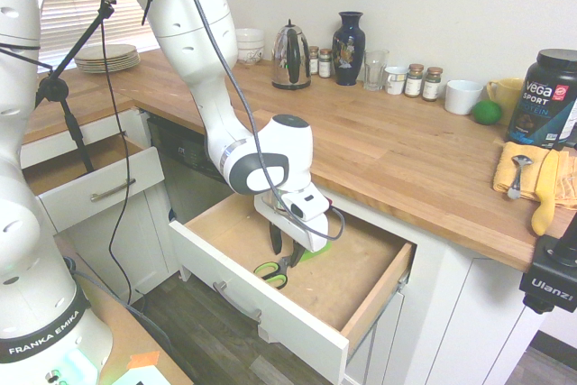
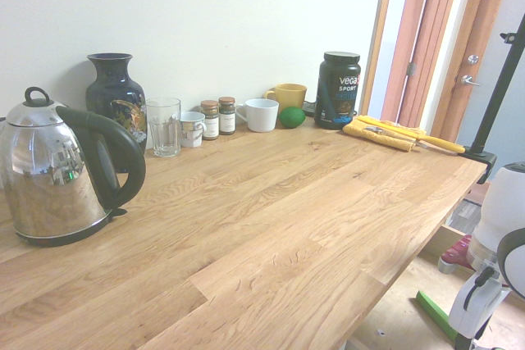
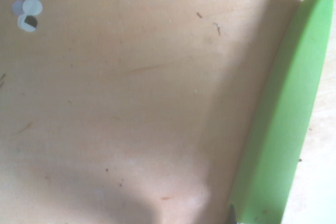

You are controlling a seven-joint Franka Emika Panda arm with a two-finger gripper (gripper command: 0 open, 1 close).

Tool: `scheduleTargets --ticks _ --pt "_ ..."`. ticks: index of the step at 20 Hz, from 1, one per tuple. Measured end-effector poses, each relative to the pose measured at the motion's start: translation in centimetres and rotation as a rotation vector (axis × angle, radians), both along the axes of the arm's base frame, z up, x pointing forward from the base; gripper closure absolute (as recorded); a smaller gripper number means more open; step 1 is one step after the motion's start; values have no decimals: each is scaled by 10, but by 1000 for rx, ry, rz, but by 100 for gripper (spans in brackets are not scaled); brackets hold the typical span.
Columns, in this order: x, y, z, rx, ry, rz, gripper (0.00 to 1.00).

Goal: Put scissor in the drawer

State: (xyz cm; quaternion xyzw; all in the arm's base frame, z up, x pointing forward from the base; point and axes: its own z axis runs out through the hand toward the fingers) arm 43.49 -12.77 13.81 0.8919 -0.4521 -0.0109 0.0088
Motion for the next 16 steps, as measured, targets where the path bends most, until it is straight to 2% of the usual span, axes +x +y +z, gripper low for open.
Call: scheduleTargets --ticks 5,16 --pt "3 0 9 -3 -16 1 0" --pt "7 8 82 -2 -82 31 0"
